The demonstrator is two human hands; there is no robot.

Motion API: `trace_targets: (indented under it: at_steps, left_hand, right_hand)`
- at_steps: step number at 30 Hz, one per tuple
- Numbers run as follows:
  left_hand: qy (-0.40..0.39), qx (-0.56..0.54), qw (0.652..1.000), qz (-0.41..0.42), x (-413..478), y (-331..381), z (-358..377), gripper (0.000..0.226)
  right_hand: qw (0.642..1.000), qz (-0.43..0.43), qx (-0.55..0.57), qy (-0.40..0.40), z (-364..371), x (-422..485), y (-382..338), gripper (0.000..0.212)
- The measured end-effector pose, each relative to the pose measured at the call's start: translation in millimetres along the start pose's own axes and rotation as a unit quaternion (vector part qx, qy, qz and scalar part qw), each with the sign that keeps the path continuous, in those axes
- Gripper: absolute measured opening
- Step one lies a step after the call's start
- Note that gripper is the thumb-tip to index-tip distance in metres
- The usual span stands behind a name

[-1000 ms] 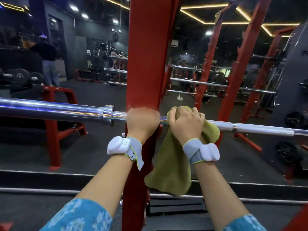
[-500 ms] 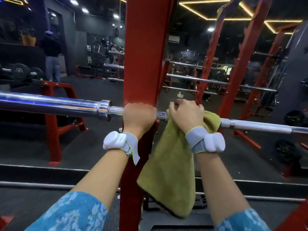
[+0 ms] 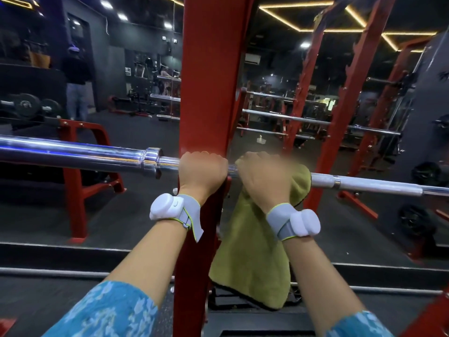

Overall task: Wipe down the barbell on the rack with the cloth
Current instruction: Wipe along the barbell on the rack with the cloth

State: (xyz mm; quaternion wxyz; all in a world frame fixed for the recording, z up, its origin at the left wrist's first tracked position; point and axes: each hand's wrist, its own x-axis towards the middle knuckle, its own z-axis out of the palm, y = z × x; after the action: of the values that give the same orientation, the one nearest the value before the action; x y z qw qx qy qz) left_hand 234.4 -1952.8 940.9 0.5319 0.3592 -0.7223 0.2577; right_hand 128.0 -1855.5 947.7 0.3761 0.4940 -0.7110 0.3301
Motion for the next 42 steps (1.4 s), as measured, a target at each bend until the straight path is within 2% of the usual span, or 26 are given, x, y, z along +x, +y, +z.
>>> trace_targets:
  at_steps: [2, 4, 7, 9, 12, 15, 16, 19, 21, 26, 30, 32, 36, 38, 42]
  left_hand:
    - [-0.003, -0.007, 1.0, 0.003, 0.8, 1.2, -0.7, 0.042]
    - [-0.007, -0.007, 1.0, 0.002, 1.1, 1.5, -2.1, 0.042]
    - [-0.007, -0.002, 1.0, -0.007, 1.6, 1.7, -3.1, 0.042]
    - [-0.006, 0.004, 1.0, -0.015, 1.5, 2.5, -3.0, 0.042]
    - [-0.009, 0.004, 1.0, -0.013, 2.8, 3.8, -2.7, 0.043]
    - [-0.007, 0.003, 1.0, -0.012, 2.2, 2.9, -3.1, 0.043]
    - [-0.005, -0.001, 1.0, -0.011, 2.2, 3.2, -3.2, 0.042]
    - [-0.006, -0.003, 1.0, -0.014, 2.8, 3.2, -3.9, 0.042]
    - [-0.011, -0.004, 1.0, -0.019, 3.0, 4.0, -3.8, 0.042]
    - [-0.015, 0.001, 1.0, -0.014, 2.6, 2.4, -1.6, 0.043]
    - [-0.012, -0.003, 1.0, -0.014, 2.8, 2.8, -3.4, 0.043]
    - [-0.014, -0.01, 1.0, -0.017, 2.7, 3.1, -4.2, 0.043]
    - [-0.021, -0.015, 1.0, -0.019, 2.3, 2.9, -4.0, 0.043]
    - [-0.025, -0.009, 0.999, -0.022, 2.3, 2.8, -3.4, 0.043]
    - [-0.023, -0.006, 0.999, -0.023, 3.0, 2.7, -1.4, 0.043]
  right_hand:
    - [1.0, 0.016, -0.01, -0.015, -3.7, 5.0, 9.9, 0.034]
    - [0.995, 0.08, -0.007, -0.058, -6.4, 12.0, 8.6, 0.039]
    - [0.991, 0.122, -0.011, -0.047, -3.6, 12.4, -2.3, 0.044]
    - [0.994, 0.104, -0.011, -0.044, 0.2, 8.6, -13.8, 0.047]
    - [0.999, 0.033, -0.004, -0.032, 3.9, 3.5, -21.5, 0.039]
    - [0.999, -0.041, -0.019, 0.005, 5.1, 2.5, -9.3, 0.036]
    - [0.999, -0.041, -0.017, 0.004, 2.0, 3.8, -2.9, 0.038]
    - [0.996, 0.049, -0.017, -0.066, -7.3, 13.2, 8.5, 0.046]
    - [0.993, 0.079, -0.037, -0.077, -4.6, 16.1, 4.8, 0.037]
    - [0.997, -0.042, -0.066, 0.018, 8.8, -2.5, -22.0, 0.027]
    - [0.993, -0.074, -0.031, 0.083, 12.3, -5.9, 2.1, 0.027]
    - [0.994, -0.044, -0.038, 0.096, 12.3, -5.9, 13.9, 0.027]
    - [0.992, 0.089, -0.01, 0.085, 9.1, -5.7, 18.5, 0.035]
    - [0.99, 0.099, -0.012, 0.096, 11.2, -6.1, 7.6, 0.035]
    - [0.983, -0.051, -0.058, 0.168, 23.5, -22.2, -11.8, 0.018]
